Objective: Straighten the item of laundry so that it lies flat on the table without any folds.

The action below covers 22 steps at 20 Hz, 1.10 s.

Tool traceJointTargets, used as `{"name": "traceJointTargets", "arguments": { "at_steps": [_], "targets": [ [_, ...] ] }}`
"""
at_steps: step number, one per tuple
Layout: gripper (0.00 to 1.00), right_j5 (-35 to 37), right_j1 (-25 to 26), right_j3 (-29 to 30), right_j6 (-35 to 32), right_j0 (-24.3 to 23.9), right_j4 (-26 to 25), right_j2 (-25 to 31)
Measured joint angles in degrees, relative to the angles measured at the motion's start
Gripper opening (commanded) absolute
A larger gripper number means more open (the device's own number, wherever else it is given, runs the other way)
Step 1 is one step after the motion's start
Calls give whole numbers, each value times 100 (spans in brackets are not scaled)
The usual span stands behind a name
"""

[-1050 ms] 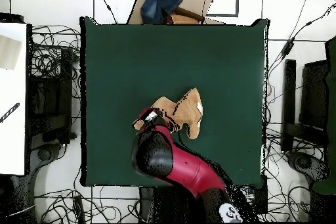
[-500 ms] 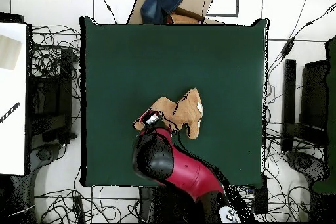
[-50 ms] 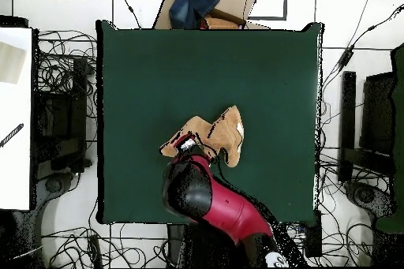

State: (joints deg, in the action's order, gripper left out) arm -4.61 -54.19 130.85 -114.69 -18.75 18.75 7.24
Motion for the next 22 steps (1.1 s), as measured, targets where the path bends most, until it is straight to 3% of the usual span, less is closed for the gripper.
{"name": "traceJointTargets", "arguments": {
  "at_steps": [14,22],
  "targets": [
    [100,-1,117,-46,0,35,122,-102],
    [100,-345,941,-332,0,-120,120,-80]
  ]
}}
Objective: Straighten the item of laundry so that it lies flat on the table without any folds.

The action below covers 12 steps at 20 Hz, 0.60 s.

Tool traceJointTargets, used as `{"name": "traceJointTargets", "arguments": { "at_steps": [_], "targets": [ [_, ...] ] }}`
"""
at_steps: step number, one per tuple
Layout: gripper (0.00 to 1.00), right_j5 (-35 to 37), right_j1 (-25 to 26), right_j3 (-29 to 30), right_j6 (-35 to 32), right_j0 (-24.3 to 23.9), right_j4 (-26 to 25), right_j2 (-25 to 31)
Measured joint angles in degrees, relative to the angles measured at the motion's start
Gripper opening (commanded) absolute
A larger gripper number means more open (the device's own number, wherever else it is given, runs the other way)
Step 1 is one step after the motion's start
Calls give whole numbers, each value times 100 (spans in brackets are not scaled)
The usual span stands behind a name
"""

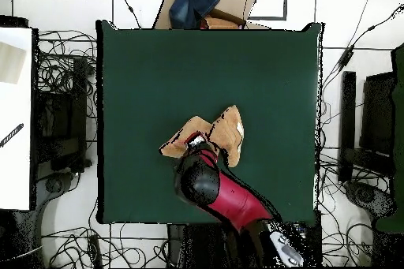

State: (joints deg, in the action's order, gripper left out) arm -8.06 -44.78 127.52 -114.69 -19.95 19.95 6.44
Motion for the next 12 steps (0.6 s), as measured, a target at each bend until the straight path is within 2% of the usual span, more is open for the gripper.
{"name": "traceJointTargets", "arguments": {
  "at_steps": [5,12],
  "targets": [
    [100,-228,557,-232,0,87,1,-12],
    [100,-259,873,-421,0,328,0,-12]
  ]
}}
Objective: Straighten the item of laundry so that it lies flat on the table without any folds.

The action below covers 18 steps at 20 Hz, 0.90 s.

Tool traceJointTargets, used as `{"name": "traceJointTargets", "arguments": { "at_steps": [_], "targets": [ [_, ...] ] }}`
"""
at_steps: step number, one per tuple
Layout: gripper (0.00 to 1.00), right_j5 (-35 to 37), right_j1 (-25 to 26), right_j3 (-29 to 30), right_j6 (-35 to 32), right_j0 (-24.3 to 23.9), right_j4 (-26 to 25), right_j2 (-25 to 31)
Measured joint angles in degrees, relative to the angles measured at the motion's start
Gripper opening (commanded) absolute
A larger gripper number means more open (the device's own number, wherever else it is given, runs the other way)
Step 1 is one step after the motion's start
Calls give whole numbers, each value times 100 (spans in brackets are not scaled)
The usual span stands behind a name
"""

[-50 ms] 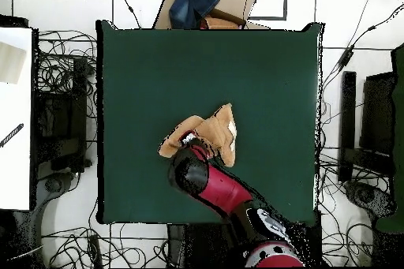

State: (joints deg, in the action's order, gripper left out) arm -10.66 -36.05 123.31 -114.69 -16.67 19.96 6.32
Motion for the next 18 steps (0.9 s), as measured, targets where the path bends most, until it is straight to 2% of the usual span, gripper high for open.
{"name": "traceJointTargets", "arguments": {
  "at_steps": [11,18],
  "targets": [
    [100,-1,91,-67,0,296,56,-59],
    [100,2,-241,-60,0,688,268,-273]
  ]
}}
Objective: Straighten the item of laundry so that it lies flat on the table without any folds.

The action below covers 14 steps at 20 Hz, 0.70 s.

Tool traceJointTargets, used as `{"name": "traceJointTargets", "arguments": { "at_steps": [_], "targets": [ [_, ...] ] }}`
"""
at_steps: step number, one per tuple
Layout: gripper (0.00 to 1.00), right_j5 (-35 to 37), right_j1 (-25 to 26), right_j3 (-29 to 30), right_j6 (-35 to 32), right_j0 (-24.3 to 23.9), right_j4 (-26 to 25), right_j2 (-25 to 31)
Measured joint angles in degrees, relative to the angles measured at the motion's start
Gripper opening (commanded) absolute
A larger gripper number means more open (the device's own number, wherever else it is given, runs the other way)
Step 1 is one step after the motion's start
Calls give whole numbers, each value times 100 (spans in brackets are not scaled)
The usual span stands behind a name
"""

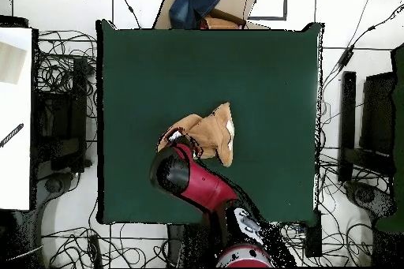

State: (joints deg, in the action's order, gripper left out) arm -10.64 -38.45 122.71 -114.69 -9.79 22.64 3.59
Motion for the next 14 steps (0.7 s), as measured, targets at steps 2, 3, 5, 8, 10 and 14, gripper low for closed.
{"name": "traceJointTargets", "arguments": {
  "at_steps": [2,3,5,8,10,14],
  "targets": [
    [100,1,-110,6,0,18,3,-13],
    [100,1,-161,6,0,15,3,-29],
    [100,1,-230,6,0,8,3,-56],
    [100,1,-285,7,0,-42,3,-76],
    [100,15,-322,7,0,-89,3,-83],
    [100,147,-422,8,0,-77,3,-136]
  ]
}}
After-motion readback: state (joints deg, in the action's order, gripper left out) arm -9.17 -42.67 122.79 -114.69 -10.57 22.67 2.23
